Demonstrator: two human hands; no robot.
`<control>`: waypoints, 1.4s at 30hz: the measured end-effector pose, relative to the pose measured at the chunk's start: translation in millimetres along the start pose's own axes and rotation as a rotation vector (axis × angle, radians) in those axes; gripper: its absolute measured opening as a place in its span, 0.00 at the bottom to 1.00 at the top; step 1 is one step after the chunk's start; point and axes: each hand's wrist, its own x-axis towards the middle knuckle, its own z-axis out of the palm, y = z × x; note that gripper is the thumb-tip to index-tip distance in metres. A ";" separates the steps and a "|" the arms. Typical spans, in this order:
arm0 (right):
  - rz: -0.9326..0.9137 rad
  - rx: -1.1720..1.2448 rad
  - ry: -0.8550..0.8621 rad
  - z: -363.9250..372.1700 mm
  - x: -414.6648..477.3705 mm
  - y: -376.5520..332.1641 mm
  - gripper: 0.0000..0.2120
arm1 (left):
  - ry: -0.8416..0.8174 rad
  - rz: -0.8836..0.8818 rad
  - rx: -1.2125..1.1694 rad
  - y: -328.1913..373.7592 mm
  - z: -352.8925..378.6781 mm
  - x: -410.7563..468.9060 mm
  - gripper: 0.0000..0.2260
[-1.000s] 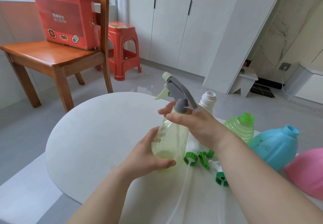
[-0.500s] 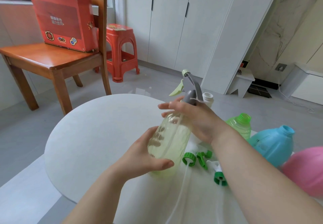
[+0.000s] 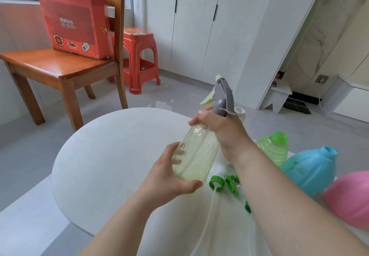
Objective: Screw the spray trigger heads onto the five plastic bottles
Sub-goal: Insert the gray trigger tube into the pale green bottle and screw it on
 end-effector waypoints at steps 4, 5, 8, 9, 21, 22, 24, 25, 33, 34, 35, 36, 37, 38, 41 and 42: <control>-0.043 0.000 0.326 17.9 -0.7 5.1 0.19 | 0.120 0.042 0.048 0.1 6.1 -1.4 0.34; -0.025 -0.008 0.346 17.7 -1.4 3.7 0.19 | 0.123 0.039 0.057 0.4 5.7 -2.0 0.35; 0.041 -0.007 0.021 5.1 -2.7 -4.8 0.16 | -0.019 -0.014 0.011 -0.7 -4.4 -2.1 0.34; 0.065 0.012 -0.166 -0.5 -4.4 -9.4 0.13 | -0.105 -0.028 -0.040 -0.7 -8.7 -1.9 0.33; -0.042 -0.180 0.148 17.0 -9.4 -7.3 0.13 | -0.005 0.022 -0.100 -6.2 -3.5 -2.4 0.30; -0.004 -0.198 0.166 16.1 -9.3 -7.6 0.09 | -0.013 0.018 -0.088 -6.2 -2.3 -3.3 0.30; 0.056 -0.259 0.129 11.5 -7.9 -9.4 0.09 | -0.019 0.008 -0.075 -6.6 -2.8 -3.5 0.31; 0.045 -0.300 0.083 8.2 -7.6 -10.3 0.12 | -0.008 0.006 -0.068 -7.3 -4.5 -2.5 0.31; -0.014 -0.416 0.176 3.5 14.0 -22.7 0.17 | 0.039 -0.023 0.085 -15.5 -13.8 5.1 0.45; -0.004 -0.448 0.208 3.5 20.9 -21.3 0.18 | 0.083 -0.020 0.149 -18.3 -15.9 5.5 0.43; 0.019 -0.492 0.230 3.7 27.5 -18.7 0.17 | 0.119 -0.009 0.216 -21.2 -18.3 6.0 0.41; 0.049 -0.534 0.245 3.9 33.4 -15.1 0.17 | 0.133 0.010 0.283 -24.4 -20.7 6.3 0.38; 0.075 -0.562 0.258 4.6 38.7 -10.6 0.17 | 0.125 0.031 0.346 -27.9 -22.7 6.4 0.35; 0.092 -0.574 0.268 5.7 43.0 -6.2 0.16 | 0.102 0.046 0.405 -31.3 -24.1 6.5 0.33; 0.113 -0.581 0.281 10.5 53.8 3.5 0.15 | 0.006 0.019 0.568 -42.1 -25.2 7.7 0.27; 0.119 -0.581 0.279 12.4 56.9 5.4 0.15 | -0.019 -0.005 0.615 -45.8 -25.4 8.1 0.27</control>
